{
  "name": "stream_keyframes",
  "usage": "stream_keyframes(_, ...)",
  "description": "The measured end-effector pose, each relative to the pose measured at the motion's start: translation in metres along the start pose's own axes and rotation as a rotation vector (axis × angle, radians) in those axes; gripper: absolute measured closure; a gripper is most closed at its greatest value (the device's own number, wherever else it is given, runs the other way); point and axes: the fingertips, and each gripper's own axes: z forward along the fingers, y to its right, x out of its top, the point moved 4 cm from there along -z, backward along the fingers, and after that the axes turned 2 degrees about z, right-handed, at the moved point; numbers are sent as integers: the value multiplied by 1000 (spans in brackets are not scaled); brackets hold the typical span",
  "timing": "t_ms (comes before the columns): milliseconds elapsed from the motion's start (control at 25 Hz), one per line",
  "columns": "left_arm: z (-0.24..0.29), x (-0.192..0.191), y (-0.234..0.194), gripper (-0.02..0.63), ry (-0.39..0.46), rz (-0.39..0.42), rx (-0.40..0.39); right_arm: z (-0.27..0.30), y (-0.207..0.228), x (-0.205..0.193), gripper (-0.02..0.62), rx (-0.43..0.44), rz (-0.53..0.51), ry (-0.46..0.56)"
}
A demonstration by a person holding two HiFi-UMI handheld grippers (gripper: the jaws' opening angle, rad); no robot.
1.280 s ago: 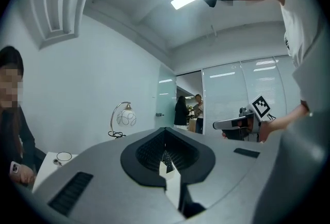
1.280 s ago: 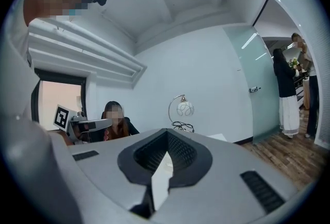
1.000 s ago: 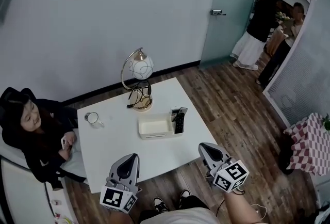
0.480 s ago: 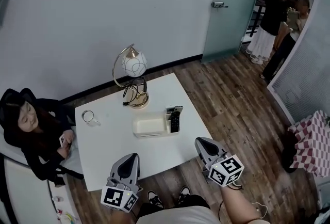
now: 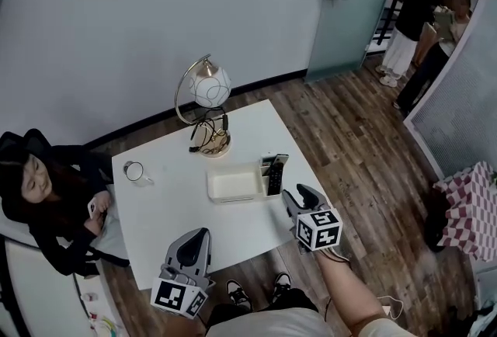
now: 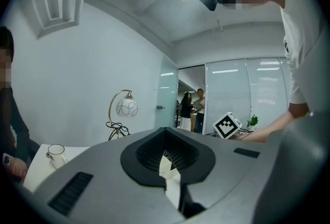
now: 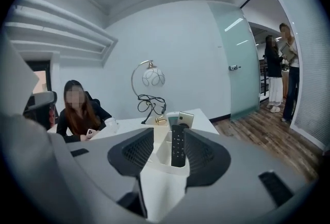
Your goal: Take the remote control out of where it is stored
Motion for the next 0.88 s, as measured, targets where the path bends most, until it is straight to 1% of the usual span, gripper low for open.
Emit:
stream_keyframes(40, 0, -2, -5, 600, -4, -6, 4, 10, 1, -3, 414, -18, -2, -18)
stream_keyframes(120, 1, -7, -14, 600, -13, -16, 10, 29, 5, -9, 397, -55, -6, -53)
stream_keyframes(240, 3, -14, -22, 600, -27, -28, 13, 53, 10, -17, 384, -111, -13, -96)
stream_keyframes(480, 10, -24, -29, 600, -52, -45, 2, 86, 13, -32, 369, -193, -26, -148)
stream_keyframes(720, 16, -32, -41, 600, -71, -60, -5, 108, 19, -34, 357, -241, 4, -145)
stream_keyframes(880, 18, -35, -49, 600, -80, -67, -4, 117, 19, -35, 359, -248, 6, -142)
